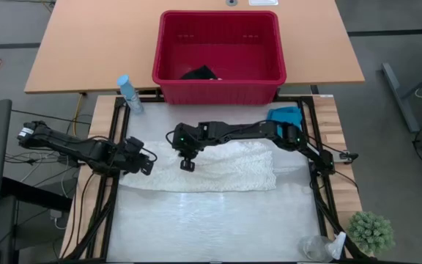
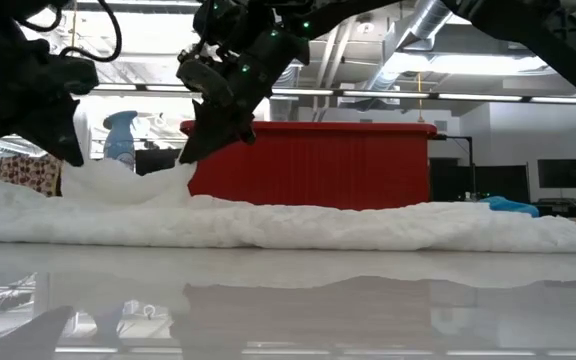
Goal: Fold laundry
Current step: Fold the white blouse
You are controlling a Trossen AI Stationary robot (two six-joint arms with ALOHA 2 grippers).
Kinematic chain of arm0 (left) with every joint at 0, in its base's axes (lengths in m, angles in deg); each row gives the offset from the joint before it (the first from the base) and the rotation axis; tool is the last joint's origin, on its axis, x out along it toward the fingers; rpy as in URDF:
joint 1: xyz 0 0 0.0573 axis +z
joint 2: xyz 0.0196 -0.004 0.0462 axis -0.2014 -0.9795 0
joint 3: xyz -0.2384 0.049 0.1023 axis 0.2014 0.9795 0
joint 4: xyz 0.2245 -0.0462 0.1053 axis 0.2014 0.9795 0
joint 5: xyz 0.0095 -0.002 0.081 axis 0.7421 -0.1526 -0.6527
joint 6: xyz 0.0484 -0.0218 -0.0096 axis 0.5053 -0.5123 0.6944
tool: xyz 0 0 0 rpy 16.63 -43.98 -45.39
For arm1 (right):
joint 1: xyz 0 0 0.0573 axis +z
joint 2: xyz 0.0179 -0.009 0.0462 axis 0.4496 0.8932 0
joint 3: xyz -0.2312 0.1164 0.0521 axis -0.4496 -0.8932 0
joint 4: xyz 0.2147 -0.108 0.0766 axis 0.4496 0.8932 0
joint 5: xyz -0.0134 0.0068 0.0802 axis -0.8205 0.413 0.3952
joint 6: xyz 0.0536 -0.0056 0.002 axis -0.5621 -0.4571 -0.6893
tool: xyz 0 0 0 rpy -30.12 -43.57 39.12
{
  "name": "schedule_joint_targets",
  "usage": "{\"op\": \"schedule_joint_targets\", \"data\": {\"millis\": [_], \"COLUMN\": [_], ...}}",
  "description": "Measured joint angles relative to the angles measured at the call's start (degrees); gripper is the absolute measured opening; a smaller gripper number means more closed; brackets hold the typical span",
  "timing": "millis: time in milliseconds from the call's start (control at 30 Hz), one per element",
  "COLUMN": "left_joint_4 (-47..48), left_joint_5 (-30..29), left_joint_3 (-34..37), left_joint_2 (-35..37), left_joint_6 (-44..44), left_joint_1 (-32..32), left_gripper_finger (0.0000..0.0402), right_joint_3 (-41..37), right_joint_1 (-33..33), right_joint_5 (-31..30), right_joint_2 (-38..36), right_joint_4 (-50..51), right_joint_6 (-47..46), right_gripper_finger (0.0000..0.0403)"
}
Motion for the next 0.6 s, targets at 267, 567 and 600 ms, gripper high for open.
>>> {"op": "schedule_joint_targets", "data": {"millis": [267,567,600], "left_joint_4": [0.02,-0.46,-0.69], "left_joint_5": [5.05,5.41,5.3], "left_joint_3": [0.0,0.0,-0.02], "left_joint_2": [0.9,0.88,0.9], "left_joint_6": [2.65,1.67,1.53], "left_joint_1": [-3.18,-7.72,-8.19], "left_gripper_finger": [0.0,0.0,0.0], "right_joint_3": [0.0,0.0,0.0], "right_joint_1": [3.26,6.87,7.15], "right_joint_5": [0.61,0.85,0.87], "right_joint_2": [0.02,0.07,0.07], "right_joint_4": [0.44,-0.65,-0.85], "right_joint_6": [2.0,5.16,5.2], "right_gripper_finger": [0.0012,0.0012,0.0012]}}
